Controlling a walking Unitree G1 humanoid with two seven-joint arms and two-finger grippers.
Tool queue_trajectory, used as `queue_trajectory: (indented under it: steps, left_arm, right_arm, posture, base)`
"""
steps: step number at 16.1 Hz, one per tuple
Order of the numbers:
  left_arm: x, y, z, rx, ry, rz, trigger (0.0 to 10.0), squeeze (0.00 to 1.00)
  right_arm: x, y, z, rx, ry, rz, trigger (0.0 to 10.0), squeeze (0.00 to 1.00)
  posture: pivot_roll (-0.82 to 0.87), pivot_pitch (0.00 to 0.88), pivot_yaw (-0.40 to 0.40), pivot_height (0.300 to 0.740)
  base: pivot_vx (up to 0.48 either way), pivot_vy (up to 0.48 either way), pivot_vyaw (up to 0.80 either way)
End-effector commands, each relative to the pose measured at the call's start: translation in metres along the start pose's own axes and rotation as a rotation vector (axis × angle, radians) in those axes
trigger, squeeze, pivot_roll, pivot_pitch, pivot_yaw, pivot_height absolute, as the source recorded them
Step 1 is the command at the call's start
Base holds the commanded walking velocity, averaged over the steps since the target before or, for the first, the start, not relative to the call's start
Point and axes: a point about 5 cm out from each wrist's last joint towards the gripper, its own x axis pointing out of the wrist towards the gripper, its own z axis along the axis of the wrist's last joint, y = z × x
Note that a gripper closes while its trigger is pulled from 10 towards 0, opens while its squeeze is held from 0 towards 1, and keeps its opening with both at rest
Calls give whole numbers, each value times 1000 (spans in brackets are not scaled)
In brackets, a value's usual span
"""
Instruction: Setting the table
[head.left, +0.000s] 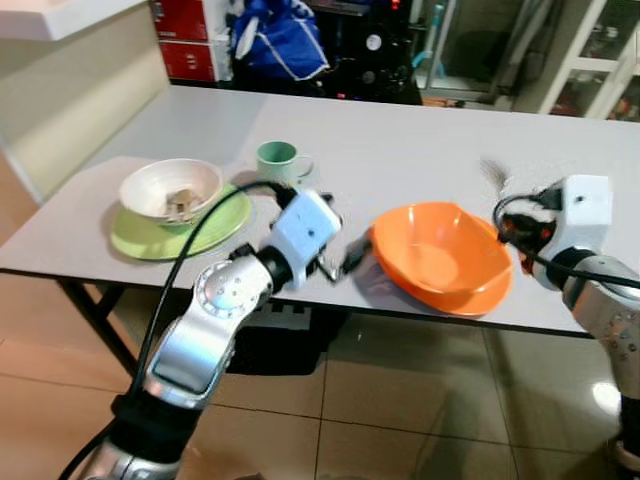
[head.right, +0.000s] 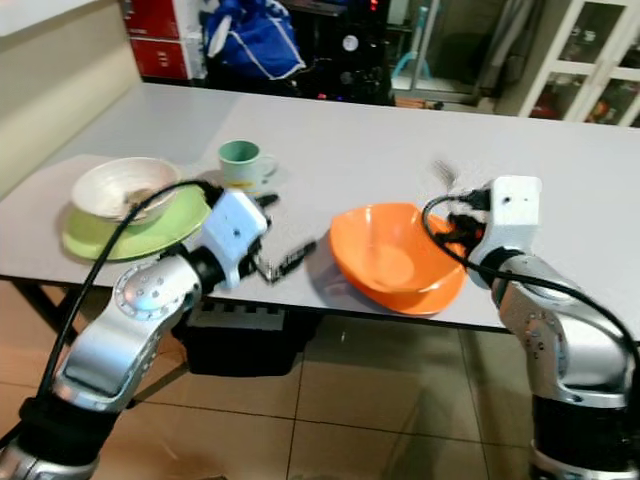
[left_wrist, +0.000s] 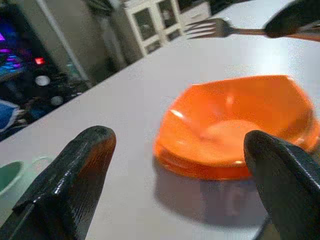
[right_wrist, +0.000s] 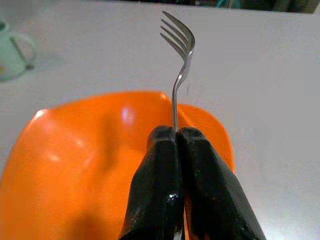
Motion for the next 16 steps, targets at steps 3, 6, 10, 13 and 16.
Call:
queue_trajectory:
  steps: [3,6,10,13,16]
  left_arm:
    - [-2,-1,3,12,6,-21,10000,0]
    - [-4,1,2,19,17,-19,10000,0]
    - [-2,23,-2,39,51,219,10000,0]
    - [-5,37,-2,-30,17,380,10000,0]
    - [-2,43,0,5,16,446,10000,0]
  right_arm:
    - [-4,6,-2,-4,40,61,10000,0]
    - [-6,10,-8,-24,84,83,10000,0]
    - [-3,-10,4,34,-14,-72,10000,0]
    - [-5,-13,10,114,-162,-185,10000,0]
    - [-3,-2,3,145,-207,-191,10000,0]
  posture:
    - [-42,0,-23,740]
    - [-42,0,-21,740]
    - [-43,0,-13,740]
    - [-52,0,-1,740]
    - [-57,0,12,740]
  base:
    - [0,0,0]
    - [0,0,0]
    - [0,0,0]
    - [0,0,0]
    - [0,0,0]
